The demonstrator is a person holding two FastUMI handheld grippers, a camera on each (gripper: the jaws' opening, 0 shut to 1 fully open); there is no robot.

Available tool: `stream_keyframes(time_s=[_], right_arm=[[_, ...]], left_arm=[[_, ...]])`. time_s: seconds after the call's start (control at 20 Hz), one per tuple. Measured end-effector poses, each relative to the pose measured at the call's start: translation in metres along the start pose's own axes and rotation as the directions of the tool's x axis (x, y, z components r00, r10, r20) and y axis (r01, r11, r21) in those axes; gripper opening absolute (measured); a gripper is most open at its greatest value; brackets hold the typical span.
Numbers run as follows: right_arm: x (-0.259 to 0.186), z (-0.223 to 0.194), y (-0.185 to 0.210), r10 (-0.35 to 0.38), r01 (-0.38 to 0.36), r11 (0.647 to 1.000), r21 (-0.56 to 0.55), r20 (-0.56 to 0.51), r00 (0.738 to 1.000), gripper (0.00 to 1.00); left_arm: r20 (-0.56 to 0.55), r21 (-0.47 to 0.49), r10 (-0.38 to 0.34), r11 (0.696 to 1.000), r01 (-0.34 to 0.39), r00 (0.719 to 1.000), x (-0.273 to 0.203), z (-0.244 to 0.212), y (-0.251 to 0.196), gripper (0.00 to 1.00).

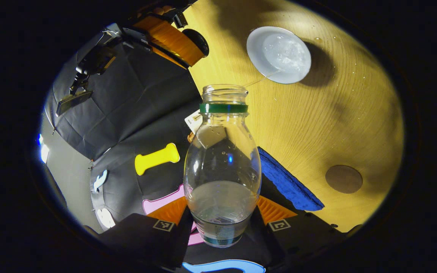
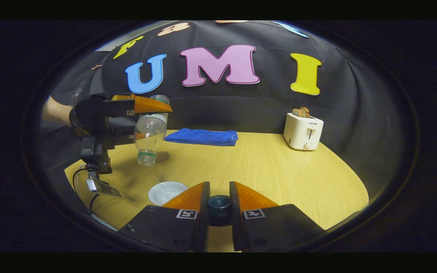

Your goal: Open the teacup lid with one hand, grasp the water bottle and pour water into the teacup with the other hand; after pouring, place the water bottle on the coaster and then close the teacup lid.

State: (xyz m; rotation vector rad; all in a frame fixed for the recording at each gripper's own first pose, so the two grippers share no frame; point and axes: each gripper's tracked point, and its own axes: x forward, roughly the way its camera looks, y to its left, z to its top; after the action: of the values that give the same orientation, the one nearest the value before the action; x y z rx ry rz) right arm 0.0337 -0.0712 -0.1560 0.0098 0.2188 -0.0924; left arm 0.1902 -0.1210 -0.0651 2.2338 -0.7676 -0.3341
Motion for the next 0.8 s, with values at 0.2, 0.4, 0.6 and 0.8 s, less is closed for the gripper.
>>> stream_keyframes(time_s=[0.2,0.4,0.6,0.8], right_arm=[[0.005,-0.003,-0.001,-0.005,0.005,1.0,0.006,-0.008,1.0,0.29],[0.01,-0.004,0.003,0.001,0.0,1.0,0.003,-0.015,1.0,0.29],[0.014,-0.004,0.007,0.011,-0.012,1.0,-0.008,-0.036,0.999,0.33],[0.009,0.02,0.005,0.018,-0.02,0.999,-0.041,-0.03,0.999,0.33]], left_arm=[[0.01,-0.016,-0.002,1.0,0.002,1.0,0.005,0.002,-0.004,0.75],[0.006,-0.037,-0.018,0.999,0.018,1.0,0.008,0.002,-0.013,0.75],[-0.007,-0.167,-0.039,0.985,0.037,0.999,0.002,-0.003,-0.022,0.74],[-0.055,-0.388,-0.019,0.922,-0.003,0.998,-0.021,-0.021,-0.005,0.74]])
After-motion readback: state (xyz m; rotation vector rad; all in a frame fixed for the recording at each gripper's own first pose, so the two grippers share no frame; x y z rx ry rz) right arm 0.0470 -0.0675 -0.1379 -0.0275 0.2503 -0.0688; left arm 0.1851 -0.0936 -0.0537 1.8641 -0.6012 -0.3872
